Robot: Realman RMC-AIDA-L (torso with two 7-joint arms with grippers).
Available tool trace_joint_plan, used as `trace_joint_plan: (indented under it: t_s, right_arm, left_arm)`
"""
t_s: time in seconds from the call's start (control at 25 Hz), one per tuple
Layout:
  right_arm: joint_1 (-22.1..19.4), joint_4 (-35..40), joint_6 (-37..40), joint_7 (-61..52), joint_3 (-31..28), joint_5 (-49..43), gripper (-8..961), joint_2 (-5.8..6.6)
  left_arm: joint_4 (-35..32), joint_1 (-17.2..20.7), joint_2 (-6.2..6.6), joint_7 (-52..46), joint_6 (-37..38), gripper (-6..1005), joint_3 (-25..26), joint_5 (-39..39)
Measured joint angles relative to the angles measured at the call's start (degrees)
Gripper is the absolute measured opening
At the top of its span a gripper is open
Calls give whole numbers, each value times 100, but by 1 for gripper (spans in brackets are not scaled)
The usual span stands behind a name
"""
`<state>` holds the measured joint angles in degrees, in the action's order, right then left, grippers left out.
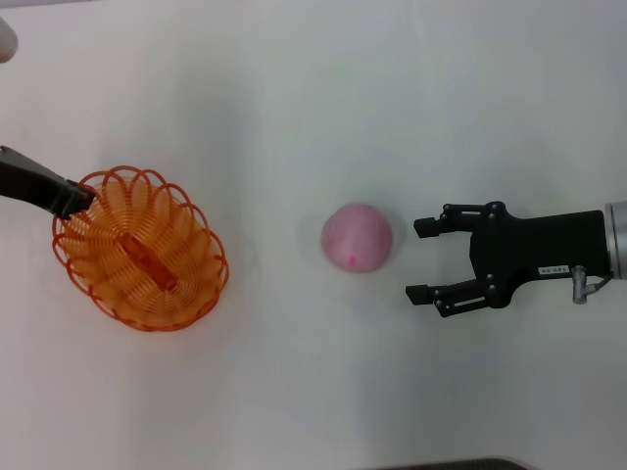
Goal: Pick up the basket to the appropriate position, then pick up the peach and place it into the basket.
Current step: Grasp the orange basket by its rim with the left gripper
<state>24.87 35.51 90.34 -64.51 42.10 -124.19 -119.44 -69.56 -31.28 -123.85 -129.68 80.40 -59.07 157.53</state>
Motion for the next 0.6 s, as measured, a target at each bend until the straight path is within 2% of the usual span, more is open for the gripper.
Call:
trace_joint_plan:
  t_s: [0.28,0.6]
  right_arm:
    - [0,0,1,0,-2,0,914,0]
    - [0,7,1,0,-41,16,914,0]
  left_arm:
    - [-126,-111,44,-646,535,94,87,-13]
    - [-146,-519,16,-960,1647,55,1144,-194]
